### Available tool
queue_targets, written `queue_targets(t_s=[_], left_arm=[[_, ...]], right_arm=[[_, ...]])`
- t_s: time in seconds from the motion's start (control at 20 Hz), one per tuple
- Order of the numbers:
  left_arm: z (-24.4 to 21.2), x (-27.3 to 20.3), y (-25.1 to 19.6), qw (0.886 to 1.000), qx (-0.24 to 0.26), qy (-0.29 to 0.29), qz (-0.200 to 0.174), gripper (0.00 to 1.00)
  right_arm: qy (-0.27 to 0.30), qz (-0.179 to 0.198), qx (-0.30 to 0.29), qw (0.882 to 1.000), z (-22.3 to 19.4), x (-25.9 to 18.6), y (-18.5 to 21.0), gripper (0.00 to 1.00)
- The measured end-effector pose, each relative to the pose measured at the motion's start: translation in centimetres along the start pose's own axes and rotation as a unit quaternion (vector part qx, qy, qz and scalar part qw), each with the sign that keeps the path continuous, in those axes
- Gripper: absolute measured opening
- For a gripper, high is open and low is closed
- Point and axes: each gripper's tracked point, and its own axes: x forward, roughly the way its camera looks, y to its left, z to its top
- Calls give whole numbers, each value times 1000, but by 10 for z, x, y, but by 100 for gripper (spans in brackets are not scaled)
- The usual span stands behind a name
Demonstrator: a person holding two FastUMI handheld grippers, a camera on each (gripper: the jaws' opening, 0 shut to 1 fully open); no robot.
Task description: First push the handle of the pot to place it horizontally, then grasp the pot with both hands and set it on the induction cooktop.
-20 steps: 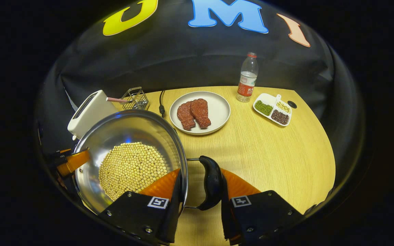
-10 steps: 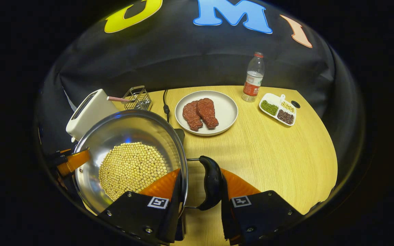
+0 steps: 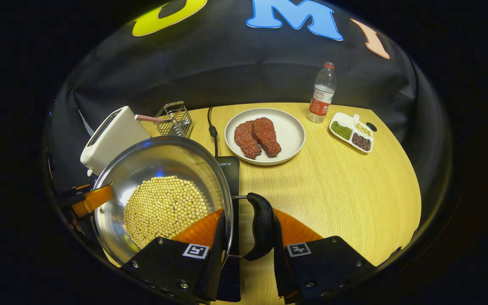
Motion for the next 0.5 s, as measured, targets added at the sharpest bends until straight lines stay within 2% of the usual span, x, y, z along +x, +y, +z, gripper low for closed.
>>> queue_targets(t_s=[0.25, 0.3, 0.4, 0.5], left_arm=[[0, 7, 1, 1000, 5, -6, -8, 62], [-3, 8, 1, 1000, 0, -7, -8, 65], [-2, 7, 1, 1000, 5, -17, -6, 64], [-3, 8, 1, 1000, 14, -22, 0, 67]], right_arm=[[-1, -5, 6, 1000, -4, 2, 0, 52], [0, -4, 7, 1000, -6, 1, 0, 52], [0, 0, 14, 1000, -8, 3, 1, 52], [-5, 2, 12, 1000, -7, 2, 0, 52]])
